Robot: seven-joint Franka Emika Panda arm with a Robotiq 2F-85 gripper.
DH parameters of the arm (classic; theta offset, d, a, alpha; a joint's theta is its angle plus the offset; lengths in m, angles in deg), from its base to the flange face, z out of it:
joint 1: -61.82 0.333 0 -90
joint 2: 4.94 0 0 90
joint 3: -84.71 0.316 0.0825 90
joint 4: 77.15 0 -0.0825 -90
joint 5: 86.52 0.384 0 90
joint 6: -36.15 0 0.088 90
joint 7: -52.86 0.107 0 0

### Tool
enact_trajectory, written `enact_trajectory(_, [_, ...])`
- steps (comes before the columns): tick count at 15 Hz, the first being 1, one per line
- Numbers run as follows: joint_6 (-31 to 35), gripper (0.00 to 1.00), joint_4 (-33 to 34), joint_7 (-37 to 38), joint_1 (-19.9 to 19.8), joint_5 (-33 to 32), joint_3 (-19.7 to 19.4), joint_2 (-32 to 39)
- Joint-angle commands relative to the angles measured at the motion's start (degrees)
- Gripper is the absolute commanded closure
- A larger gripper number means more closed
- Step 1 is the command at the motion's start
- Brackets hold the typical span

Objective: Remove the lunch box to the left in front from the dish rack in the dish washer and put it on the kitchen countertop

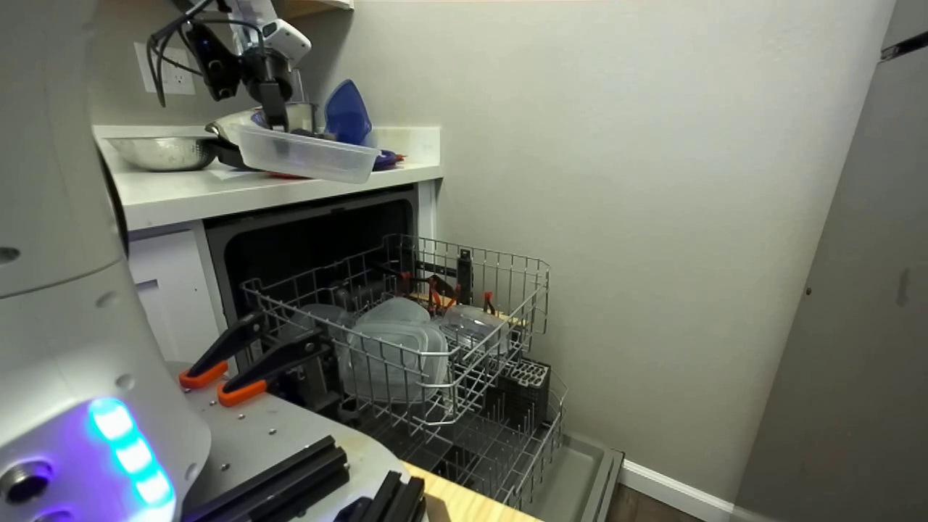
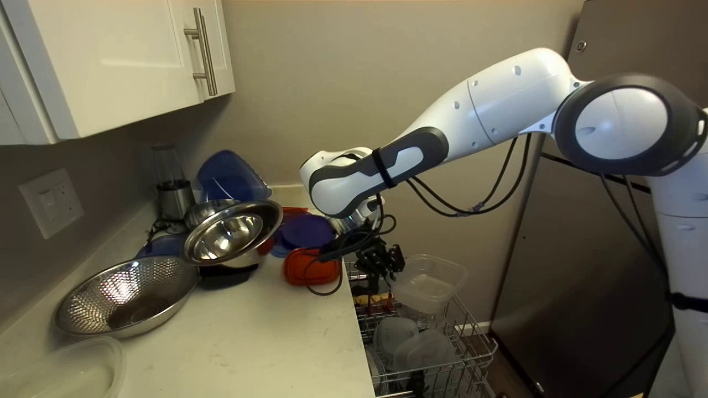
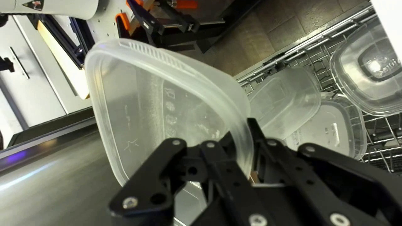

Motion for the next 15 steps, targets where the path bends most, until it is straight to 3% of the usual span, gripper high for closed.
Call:
enact_trajectory(1, [-5.0,0.98,6.1,-1.0,3.3,-4.1,-1.4,3.6])
enact_trajectory(5, [-2.6,0.98,5.8,2.6,4.1,-4.9,-2.9,2.1])
enact_trajectory(9, [-0.3,0.98,3.4,6.2,2.1,-2.9,-4.1,-1.4])
enact_trajectory(15, [6.8,0.98,0.3,7.9,-5.1,9.6,-5.6,-5.7])
